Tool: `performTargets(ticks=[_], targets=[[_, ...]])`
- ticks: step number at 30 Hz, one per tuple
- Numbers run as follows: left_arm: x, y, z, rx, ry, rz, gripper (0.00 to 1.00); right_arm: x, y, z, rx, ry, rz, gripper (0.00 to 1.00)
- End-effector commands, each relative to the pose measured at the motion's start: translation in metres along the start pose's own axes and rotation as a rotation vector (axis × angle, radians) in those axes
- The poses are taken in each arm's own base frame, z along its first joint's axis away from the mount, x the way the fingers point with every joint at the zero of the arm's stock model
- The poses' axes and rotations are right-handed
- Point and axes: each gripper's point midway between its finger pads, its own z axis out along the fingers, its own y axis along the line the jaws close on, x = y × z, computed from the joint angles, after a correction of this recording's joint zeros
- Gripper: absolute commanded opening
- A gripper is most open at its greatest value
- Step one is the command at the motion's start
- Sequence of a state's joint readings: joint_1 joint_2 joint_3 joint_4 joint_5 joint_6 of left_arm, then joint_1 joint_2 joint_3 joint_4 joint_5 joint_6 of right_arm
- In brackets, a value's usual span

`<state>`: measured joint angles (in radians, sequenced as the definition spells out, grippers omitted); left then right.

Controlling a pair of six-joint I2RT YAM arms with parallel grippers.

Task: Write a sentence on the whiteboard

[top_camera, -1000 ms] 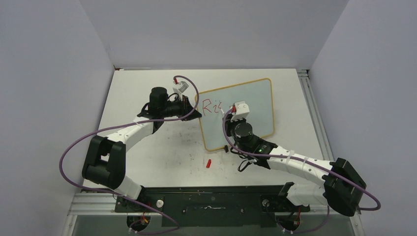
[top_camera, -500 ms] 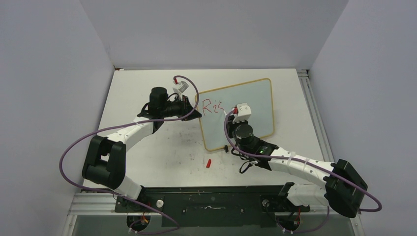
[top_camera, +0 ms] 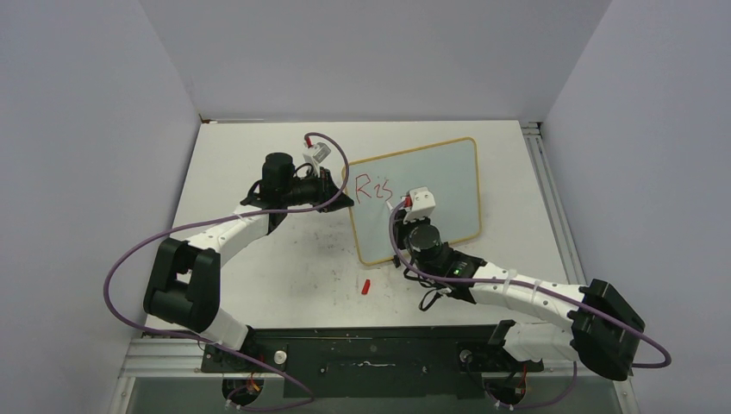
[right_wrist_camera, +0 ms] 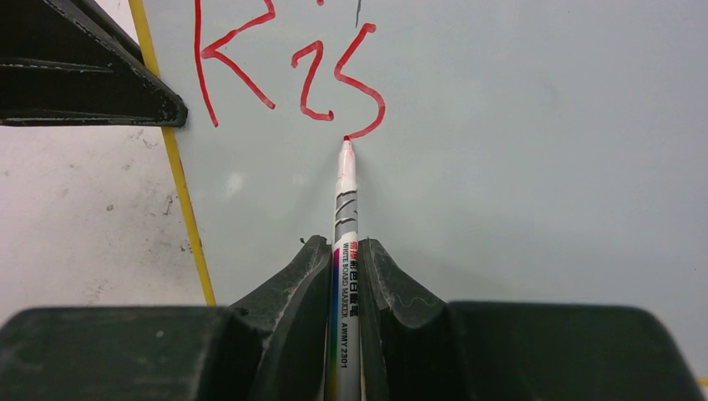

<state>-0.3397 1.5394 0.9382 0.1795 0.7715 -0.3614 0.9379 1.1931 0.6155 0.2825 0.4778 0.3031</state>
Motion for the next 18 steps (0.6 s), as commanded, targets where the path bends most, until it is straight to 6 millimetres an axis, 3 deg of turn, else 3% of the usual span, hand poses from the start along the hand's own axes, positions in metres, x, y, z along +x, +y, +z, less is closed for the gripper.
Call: performTargets(ticks=[1, 8, 18], targets=[[-0.025, -0.022, -0.005, 0.045, -0.056, 0.084, 0.00, -0.018, 0.010, -0.002, -0.020, -0.044, 0.030, 0.05], [-0.025, -0.022, -0.005, 0.045, -0.056, 0.084, 0.00, -0.052, 0.007, -0.017, -0.025, -0.105, 0.063, 0.05], [-0.025, -0.022, -0.005, 0.045, -0.058, 0.085, 0.00, -0.053, -0.021, -0.005, 0.015, -0.100, 0.048, 0.05]])
